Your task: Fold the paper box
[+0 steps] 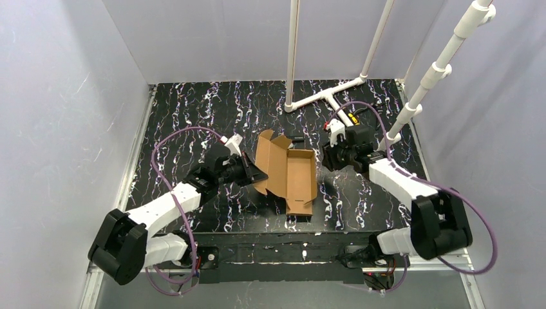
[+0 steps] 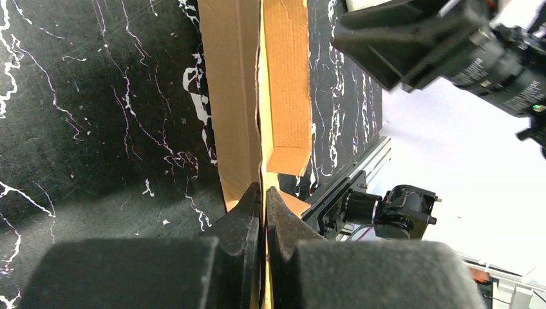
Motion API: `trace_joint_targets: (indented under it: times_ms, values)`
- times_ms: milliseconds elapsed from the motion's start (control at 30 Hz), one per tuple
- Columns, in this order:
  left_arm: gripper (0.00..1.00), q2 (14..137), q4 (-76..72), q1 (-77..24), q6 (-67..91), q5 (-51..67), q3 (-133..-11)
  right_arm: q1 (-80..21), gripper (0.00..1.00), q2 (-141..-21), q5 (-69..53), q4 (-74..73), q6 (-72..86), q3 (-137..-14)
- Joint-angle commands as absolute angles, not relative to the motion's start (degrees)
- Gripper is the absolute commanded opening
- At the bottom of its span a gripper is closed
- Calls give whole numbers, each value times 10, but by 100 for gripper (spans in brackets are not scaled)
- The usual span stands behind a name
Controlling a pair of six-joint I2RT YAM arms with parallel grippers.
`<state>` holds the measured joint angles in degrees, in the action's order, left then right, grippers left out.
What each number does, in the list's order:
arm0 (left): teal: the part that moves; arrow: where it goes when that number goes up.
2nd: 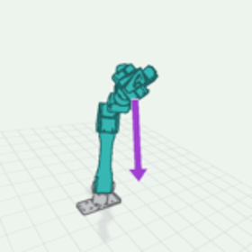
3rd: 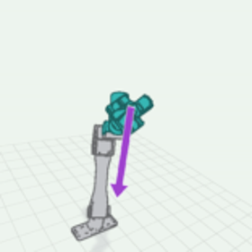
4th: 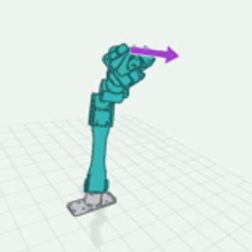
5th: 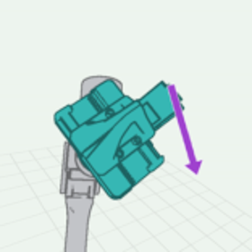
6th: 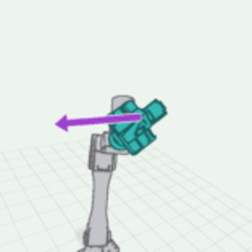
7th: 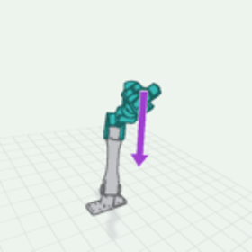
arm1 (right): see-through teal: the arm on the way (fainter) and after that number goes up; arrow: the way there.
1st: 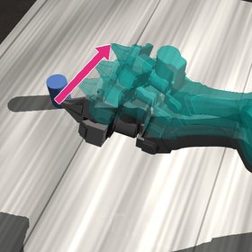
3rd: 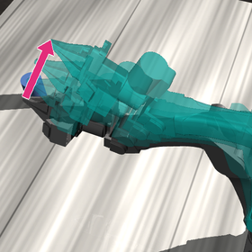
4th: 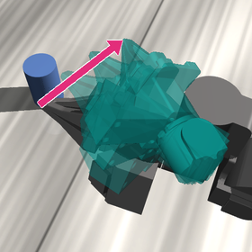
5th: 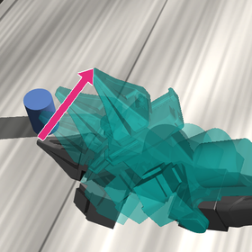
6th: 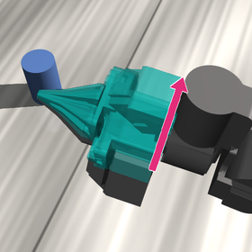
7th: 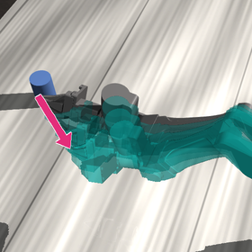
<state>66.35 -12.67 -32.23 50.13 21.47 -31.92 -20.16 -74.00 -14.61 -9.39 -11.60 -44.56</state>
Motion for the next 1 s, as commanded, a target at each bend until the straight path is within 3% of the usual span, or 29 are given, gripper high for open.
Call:
trace_joint_targets:
  times_ms: [0,33,133,233,300,633,767,867,967]
  values:
    - [0,671,-110,-329,493,208,-352,-197,32,-821,-41,62,9,-427]
    - [0,671,-108,-329,494,209,-354,-198,27,-834,-15,66,14,-433]
    - [0,691,-105,-329,493,237,-373,-196,25,-864,-50,77,36,-429]
    - [41,722,-106,-329,497,293,-421,-196,24,-894,-85,74,43,-440]
    - [56,729,-106,-329,501,314,-438,-196,23,-900,-96,70,46,-443]
    - [97,721,-171,-326,534,388,-454,-196,23,-905,-113,64,50,-448]
    - [97,758,-256,-324,582,428,-448,-196,23,-906,-114,62,48,-449]
    - [79,807,-390,-323,657,438,-441,-196,23,-906,-116,61,47,-449]
    - [75,842,-469,-323,716,432,-446,-196,23,-908,-116,59,45,-449]
